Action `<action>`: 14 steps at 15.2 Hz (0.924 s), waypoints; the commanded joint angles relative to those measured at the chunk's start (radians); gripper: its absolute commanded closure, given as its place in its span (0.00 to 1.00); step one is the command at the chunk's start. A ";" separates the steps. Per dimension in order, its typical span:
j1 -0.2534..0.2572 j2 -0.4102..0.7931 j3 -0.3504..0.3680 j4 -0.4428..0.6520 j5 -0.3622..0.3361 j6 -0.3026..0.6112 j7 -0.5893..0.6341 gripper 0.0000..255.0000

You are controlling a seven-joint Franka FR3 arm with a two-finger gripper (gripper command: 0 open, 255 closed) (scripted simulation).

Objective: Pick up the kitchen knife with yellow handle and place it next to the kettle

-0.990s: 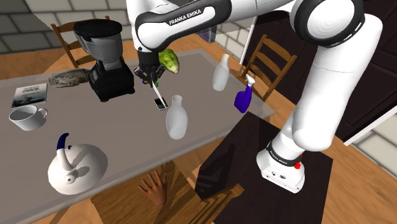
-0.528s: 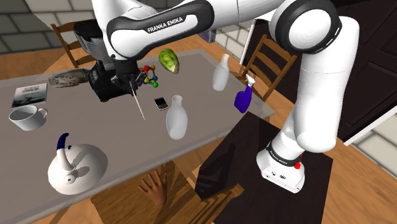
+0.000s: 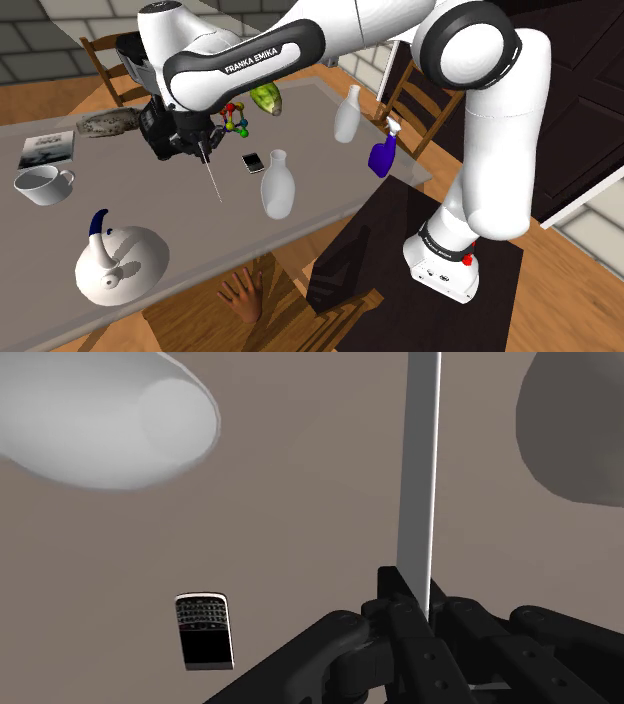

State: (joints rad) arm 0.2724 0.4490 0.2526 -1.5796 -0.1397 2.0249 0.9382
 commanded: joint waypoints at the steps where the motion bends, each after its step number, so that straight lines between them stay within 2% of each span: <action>1: -0.001 0.010 -0.002 -0.013 -0.003 0.023 0.001 1.00; 14: 0.006 0.084 -0.015 -0.079 -0.028 0.162 0.018 1.00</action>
State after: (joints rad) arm 0.2778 0.5262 0.2390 -1.6525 -0.1648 2.1730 0.9552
